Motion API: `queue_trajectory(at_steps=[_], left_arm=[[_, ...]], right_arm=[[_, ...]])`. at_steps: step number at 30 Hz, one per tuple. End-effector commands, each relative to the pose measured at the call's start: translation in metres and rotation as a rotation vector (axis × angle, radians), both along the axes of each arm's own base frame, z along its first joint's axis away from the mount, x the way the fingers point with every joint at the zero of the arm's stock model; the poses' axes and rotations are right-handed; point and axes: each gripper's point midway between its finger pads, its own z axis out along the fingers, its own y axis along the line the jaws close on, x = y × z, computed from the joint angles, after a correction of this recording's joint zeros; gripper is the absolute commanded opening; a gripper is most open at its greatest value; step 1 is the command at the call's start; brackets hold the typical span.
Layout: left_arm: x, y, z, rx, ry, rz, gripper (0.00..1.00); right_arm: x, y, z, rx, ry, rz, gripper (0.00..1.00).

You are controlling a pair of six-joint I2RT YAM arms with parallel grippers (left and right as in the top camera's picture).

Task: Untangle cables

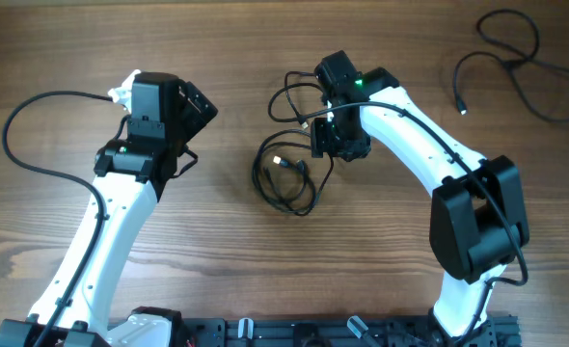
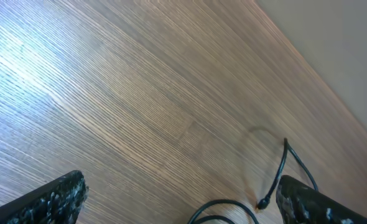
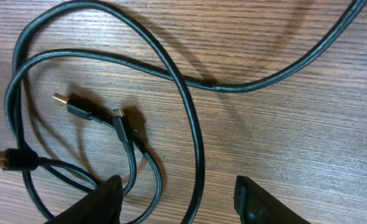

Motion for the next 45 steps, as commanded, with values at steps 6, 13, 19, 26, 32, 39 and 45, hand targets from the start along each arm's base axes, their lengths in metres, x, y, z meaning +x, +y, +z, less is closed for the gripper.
queue_trajectory(at_steps=[6,13,19,26,32,39,45], left_arm=[[0.0,0.007,0.006,0.033,-0.014,0.008,1.0],[0.0,0.007,0.006,0.033,-0.014,0.008,1.0],[0.0,0.007,0.006,0.033,-0.014,0.008,1.0],[0.0,0.007,0.006,0.033,-0.014,0.008,1.0],[0.0,0.007,0.006,0.033,-0.014,0.008,1.0],[0.0,0.007,0.006,0.033,-0.014,0.008,1.0],[0.0,0.007,0.006,0.033,-0.014,0.008,1.0]], right_arm=[[-0.021,-0.003,-0.037,-0.044,0.054,-0.06,0.54],[-0.014,0.024,-0.037,0.021,-0.016,0.014,0.18],[0.004,0.034,0.001,0.051,-0.082,0.087,0.04],[0.022,0.052,0.088,0.167,-0.259,0.18,0.04],[0.018,0.052,0.128,0.213,-0.333,0.185,0.04],[0.014,0.058,0.16,0.271,-0.405,0.251,0.04],[0.031,0.039,0.246,0.371,-0.589,0.173,0.04]])
